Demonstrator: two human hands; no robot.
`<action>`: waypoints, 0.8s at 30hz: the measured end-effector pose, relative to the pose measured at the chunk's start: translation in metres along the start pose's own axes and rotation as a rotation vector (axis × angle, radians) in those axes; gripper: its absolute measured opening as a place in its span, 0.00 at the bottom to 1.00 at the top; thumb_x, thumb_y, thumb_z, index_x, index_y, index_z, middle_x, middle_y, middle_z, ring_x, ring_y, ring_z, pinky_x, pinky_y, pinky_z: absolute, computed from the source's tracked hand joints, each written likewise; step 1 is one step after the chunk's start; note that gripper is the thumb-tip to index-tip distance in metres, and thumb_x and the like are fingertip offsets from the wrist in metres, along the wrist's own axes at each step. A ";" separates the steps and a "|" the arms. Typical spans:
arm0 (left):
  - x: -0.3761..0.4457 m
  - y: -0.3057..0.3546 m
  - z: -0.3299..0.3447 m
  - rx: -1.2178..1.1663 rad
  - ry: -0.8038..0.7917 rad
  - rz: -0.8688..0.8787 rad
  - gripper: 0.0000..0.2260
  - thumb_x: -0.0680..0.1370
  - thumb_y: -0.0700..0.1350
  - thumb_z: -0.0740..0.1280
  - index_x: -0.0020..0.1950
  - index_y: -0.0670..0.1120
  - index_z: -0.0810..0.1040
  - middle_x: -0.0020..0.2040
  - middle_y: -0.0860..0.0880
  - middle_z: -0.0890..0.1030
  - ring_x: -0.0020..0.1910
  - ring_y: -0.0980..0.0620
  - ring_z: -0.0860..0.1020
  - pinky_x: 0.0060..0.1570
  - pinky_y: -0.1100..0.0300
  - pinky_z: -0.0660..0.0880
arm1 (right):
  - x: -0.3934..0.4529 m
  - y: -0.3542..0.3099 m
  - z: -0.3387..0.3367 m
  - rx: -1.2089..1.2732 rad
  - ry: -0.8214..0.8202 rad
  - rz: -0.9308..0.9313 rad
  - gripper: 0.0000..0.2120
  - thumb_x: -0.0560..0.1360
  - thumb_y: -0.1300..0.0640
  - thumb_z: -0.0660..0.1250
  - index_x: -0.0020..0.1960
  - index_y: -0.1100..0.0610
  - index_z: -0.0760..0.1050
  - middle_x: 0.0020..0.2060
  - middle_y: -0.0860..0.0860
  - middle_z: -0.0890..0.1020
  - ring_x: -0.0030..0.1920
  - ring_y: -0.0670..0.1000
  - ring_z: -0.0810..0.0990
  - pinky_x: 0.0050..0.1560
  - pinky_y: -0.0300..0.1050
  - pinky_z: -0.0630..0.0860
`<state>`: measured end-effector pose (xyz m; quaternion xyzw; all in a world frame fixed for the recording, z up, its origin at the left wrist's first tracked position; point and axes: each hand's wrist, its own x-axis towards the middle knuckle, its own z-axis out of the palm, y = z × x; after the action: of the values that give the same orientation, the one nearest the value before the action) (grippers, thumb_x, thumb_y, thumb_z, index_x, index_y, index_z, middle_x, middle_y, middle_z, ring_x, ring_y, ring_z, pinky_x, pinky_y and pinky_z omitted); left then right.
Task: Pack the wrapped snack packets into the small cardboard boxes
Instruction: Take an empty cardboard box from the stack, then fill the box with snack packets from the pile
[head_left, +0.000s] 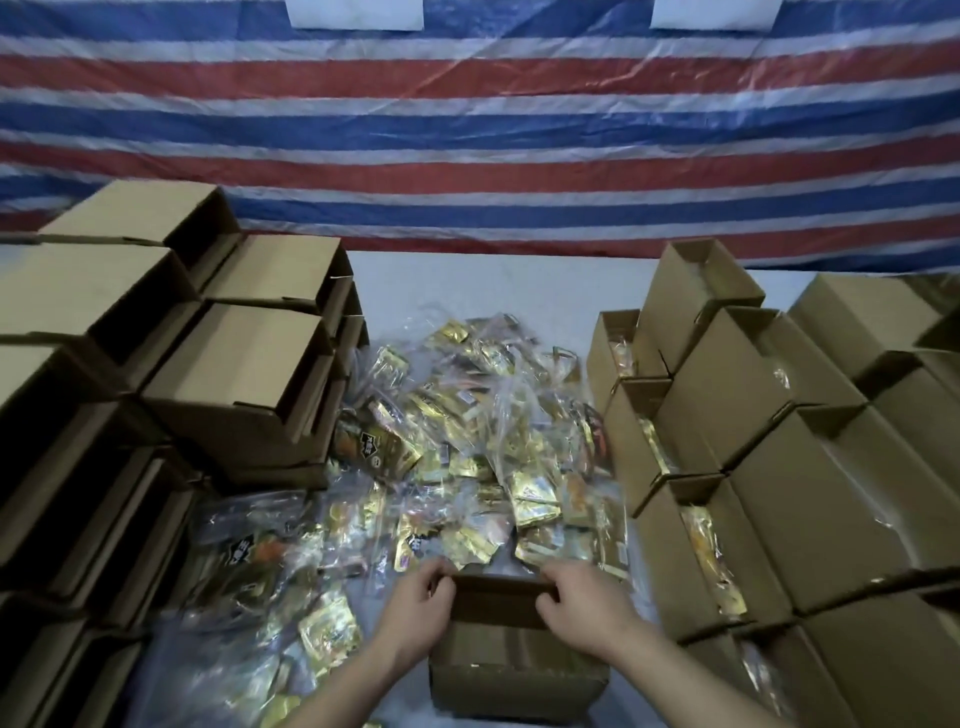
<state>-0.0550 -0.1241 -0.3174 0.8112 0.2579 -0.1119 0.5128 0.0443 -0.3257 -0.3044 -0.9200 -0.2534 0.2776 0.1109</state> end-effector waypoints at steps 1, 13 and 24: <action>-0.001 -0.008 0.005 0.012 -0.018 -0.007 0.08 0.82 0.40 0.60 0.49 0.48 0.79 0.45 0.51 0.80 0.46 0.55 0.77 0.44 0.66 0.72 | 0.000 0.002 0.010 0.000 -0.015 0.007 0.04 0.75 0.51 0.59 0.42 0.49 0.70 0.42 0.47 0.76 0.45 0.51 0.78 0.36 0.44 0.69; -0.007 -0.046 0.022 -0.058 0.024 -0.006 0.09 0.82 0.44 0.62 0.46 0.54 0.78 0.43 0.53 0.82 0.44 0.65 0.78 0.40 0.71 0.74 | 0.001 0.011 0.047 0.009 0.082 0.014 0.06 0.73 0.48 0.58 0.42 0.49 0.68 0.41 0.46 0.72 0.46 0.50 0.75 0.42 0.45 0.69; 0.018 -0.023 0.001 -0.128 0.190 -0.026 0.24 0.82 0.58 0.57 0.76 0.51 0.63 0.71 0.54 0.70 0.66 0.55 0.69 0.68 0.54 0.66 | 0.007 0.014 0.026 0.002 -0.128 -0.007 0.25 0.67 0.31 0.61 0.54 0.49 0.74 0.53 0.48 0.77 0.56 0.52 0.75 0.52 0.47 0.73</action>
<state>-0.0520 -0.1110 -0.3441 0.7804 0.3224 -0.0244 0.5352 0.0398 -0.3323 -0.3336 -0.8993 -0.2629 0.3360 0.0965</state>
